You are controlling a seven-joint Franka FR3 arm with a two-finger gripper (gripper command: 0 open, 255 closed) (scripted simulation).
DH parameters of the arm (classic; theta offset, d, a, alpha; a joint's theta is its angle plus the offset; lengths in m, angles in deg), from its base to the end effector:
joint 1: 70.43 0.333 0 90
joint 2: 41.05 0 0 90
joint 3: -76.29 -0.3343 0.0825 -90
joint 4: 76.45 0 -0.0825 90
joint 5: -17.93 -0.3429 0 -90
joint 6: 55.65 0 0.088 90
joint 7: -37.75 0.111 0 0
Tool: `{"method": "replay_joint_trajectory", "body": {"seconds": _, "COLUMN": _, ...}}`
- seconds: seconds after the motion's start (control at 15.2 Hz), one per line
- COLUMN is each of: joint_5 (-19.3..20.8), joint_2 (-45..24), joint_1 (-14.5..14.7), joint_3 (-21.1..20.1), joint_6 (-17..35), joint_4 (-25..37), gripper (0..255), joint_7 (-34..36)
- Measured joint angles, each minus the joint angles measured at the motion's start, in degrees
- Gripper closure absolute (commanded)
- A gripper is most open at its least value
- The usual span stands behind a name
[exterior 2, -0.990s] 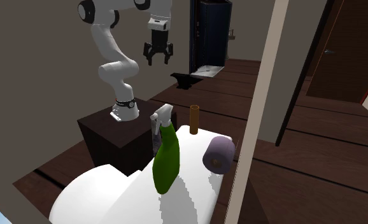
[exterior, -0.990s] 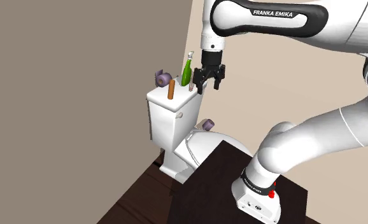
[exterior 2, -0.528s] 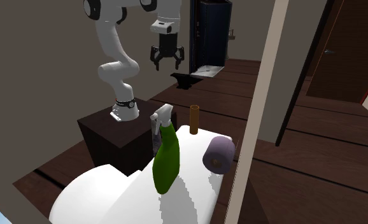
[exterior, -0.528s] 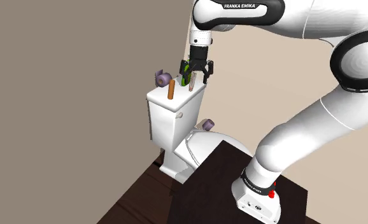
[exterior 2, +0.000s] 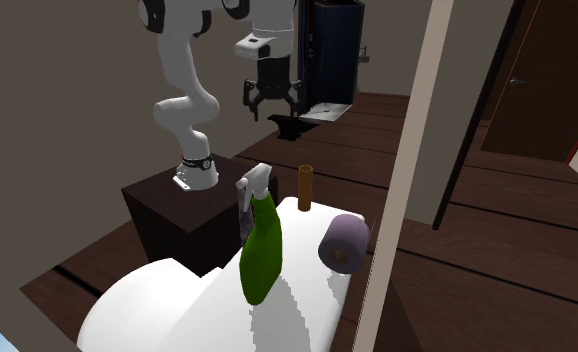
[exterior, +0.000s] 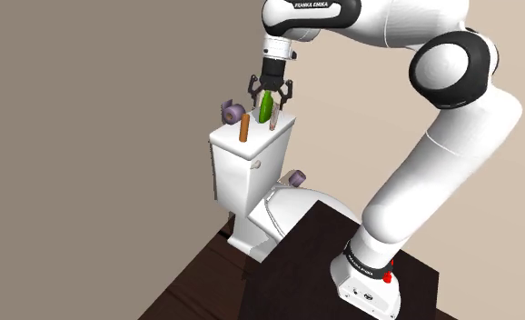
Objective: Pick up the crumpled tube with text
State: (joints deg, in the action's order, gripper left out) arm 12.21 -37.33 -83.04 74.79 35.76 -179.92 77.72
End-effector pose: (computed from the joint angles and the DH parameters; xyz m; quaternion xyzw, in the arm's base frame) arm 0.4767 -0.0822 0.5731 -0.8967 0.4339 0.0825 0.0292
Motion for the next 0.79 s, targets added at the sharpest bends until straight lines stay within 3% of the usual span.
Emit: {"method": "replay_joint_trajectory", "body": {"seconds": 0.79, "joint_5": -5.3, "joint_2": -20.4, "joint_1": -6.7, "joint_3": 6.3, "joint_6": -1.5, "joint_4": 23.5, "gripper": 0, "joint_7": 15.4}}
